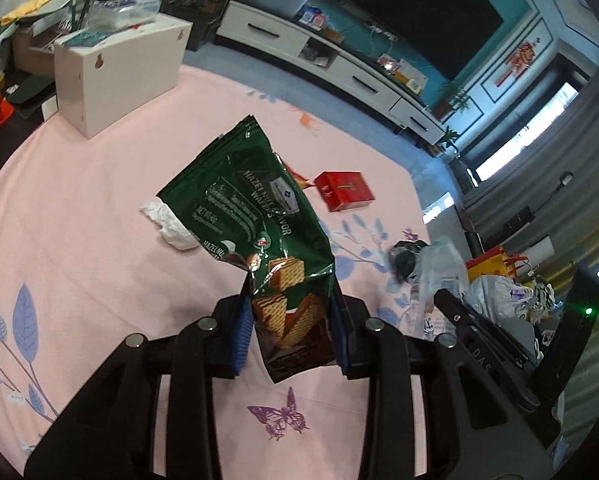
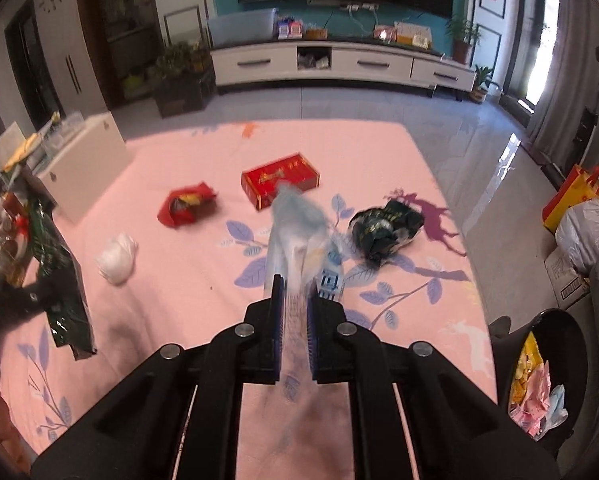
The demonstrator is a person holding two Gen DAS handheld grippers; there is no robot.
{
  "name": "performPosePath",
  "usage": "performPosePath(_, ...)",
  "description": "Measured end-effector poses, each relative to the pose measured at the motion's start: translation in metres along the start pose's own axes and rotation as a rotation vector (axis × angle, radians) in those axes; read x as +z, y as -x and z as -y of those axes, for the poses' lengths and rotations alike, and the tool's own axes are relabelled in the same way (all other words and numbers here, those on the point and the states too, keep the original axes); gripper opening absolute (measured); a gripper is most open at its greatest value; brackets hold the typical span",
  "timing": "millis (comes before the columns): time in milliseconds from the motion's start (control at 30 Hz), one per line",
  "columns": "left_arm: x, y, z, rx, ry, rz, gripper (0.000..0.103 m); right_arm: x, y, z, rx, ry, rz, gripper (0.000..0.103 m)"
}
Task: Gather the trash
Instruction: 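Carry the green wafer bag and clear plastic bag with both tools to the bin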
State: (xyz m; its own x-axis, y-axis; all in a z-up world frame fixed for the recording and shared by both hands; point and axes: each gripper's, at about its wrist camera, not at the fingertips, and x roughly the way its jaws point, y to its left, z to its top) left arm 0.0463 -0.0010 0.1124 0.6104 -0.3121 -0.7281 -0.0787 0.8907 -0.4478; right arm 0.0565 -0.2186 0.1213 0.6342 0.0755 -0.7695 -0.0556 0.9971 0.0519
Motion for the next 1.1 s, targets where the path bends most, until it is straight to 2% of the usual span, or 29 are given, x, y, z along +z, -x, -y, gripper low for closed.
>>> performPosePath(133, -0.002, 0.009, 0.009, -0.019, -0.026, 0.03, 0.034, 0.002, 0.019, 0.008, 0.016, -0.031, 0.048, 0.011)
performPosePath(367, -0.006, 0.022, 0.02, -0.101, -0.037, 0.04, 0.034, 0.004, 0.053, 0.025, 0.013, -0.083, 0.131, 0.011)
performPosePath(567, -0.012, 0.025, 0.031, -0.118, -0.073, 0.051, 0.034, -0.005, 0.077, 0.05, -0.03, -0.147, 0.174, 0.011)
performPosePath(767, -0.015, 0.023, 0.042, -0.202, -0.071, 0.007, 0.034, -0.018, 0.091, 0.086, -0.098, -0.244, 0.185, 0.011)
performPosePath(967, -0.025, 0.025, 0.066, -0.218, -0.127, 0.014, 0.034, -0.031, 0.113, 0.118, -0.146, -0.326, 0.222, 0.011)
performPosePath(1100, -0.035, 0.024, 0.088, -0.186, -0.199, 0.036, 0.034, -0.039, 0.132, 0.138, -0.172, -0.382, 0.266, 0.011)
